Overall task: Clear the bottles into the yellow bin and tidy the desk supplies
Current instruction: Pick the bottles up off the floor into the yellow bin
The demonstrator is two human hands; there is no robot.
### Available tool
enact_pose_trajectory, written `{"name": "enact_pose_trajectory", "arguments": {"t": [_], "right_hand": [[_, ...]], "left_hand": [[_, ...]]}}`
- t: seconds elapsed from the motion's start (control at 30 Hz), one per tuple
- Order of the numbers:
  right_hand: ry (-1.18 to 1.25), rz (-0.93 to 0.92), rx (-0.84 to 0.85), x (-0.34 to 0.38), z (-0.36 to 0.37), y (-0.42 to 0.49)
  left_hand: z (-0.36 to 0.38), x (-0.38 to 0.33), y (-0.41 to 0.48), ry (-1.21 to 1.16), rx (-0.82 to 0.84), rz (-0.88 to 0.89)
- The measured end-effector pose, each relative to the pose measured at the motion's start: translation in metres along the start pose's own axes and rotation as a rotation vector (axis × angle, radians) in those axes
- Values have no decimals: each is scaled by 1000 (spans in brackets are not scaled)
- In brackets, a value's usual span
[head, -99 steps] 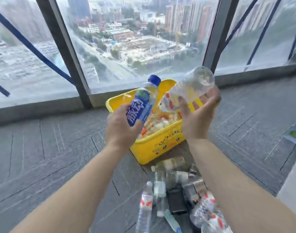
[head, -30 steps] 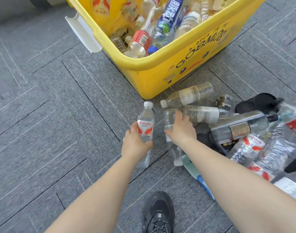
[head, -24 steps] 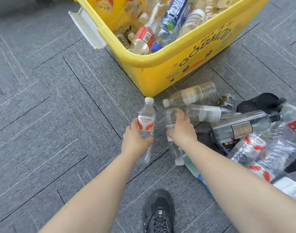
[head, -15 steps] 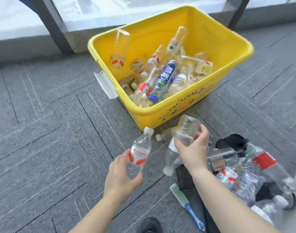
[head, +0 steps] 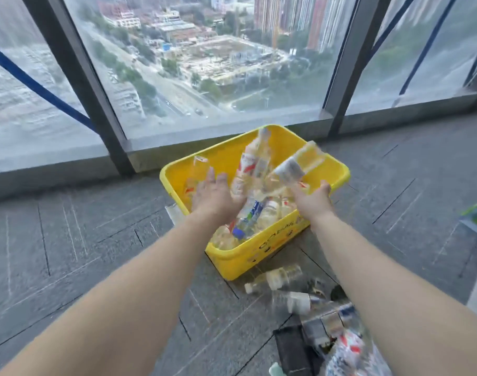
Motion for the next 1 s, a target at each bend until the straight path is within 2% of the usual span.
{"name": "enact_pose_trajectory", "arguments": {"t": [0.1,0.2,0.5,0.73,0.93,1.0], "right_hand": [[-103,21,119,-55,11,-5],[-215,53,130,-100,7,-6],[-293,230,111,-211,-23,-16],[-488,241,79,-259,-35,-6],[-669,300,167,-286,-44,-26],[-679,284,178,-291,-44,-31]], "left_hand": [[67,5,-20,137,205,61],[117,7,-36,171,312,74],[174,-38,-24,227,308,154],[215,-37,-9,361,317,247],[217,-35,-11,306,471,251],[215,-36,-12,318,460,254]]}}
Point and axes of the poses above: each hand's wrist, its own y-axis towards the middle knuckle, its own z-axis out of the palm, x = y × z, the point moved 9 cm from there along y, towards the middle knuckle, and after that the axes turned 5 degrees about z, right-handed, at the moved point
